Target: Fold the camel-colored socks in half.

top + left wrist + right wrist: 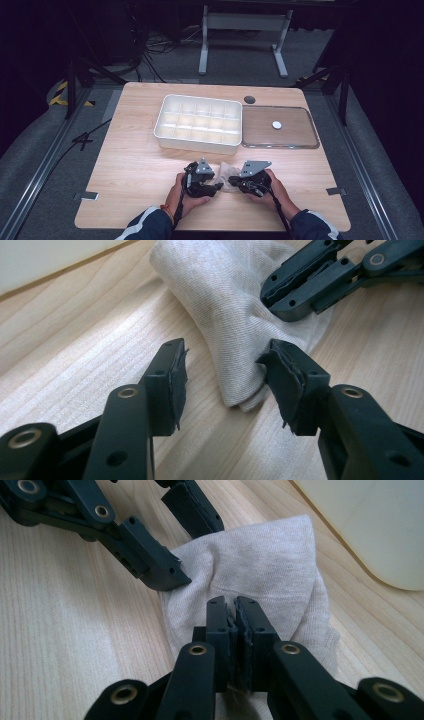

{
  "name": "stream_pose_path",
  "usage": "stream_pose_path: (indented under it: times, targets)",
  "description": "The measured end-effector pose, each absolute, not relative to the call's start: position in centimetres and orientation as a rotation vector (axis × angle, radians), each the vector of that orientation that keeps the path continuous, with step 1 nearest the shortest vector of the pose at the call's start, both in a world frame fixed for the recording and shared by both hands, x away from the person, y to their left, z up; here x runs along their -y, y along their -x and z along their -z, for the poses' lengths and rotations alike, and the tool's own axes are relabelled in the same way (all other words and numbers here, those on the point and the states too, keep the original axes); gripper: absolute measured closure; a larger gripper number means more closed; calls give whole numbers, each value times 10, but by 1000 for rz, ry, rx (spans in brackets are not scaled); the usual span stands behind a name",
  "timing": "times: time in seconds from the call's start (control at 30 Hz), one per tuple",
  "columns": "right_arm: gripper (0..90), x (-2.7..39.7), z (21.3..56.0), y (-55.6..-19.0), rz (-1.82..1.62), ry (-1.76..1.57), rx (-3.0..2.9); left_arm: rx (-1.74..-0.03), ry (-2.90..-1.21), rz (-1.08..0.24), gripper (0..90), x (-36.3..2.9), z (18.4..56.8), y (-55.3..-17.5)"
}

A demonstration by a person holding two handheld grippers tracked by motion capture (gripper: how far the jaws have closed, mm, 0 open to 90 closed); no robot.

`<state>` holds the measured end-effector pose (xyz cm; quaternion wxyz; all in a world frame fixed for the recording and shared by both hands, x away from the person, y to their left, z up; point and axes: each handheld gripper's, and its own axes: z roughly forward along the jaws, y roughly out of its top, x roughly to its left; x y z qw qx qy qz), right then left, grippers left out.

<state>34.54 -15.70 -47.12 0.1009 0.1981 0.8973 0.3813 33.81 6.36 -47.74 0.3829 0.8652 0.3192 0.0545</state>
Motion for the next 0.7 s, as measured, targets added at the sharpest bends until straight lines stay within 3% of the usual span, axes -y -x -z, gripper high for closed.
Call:
stream_pose_path:
  times: [0.1,0.13,0.23,0.7]
  targets:
    - [849,157,471,-345,-1125,-582,-2648,-797,-2208,-106,577,-63,478,-337]
    - [849,157,471,-345,-1121,-581,-2644,-790,-2204,-79,672,-63,478,-338]
    - [849,156,471,-345,-1117,-580,-2647,-802,-2180,-37,743,-65,479,-339]
    - [851,147,469,-348,-1097,-591,-2662,-718,-2042,-94,805,-66,469,-335]
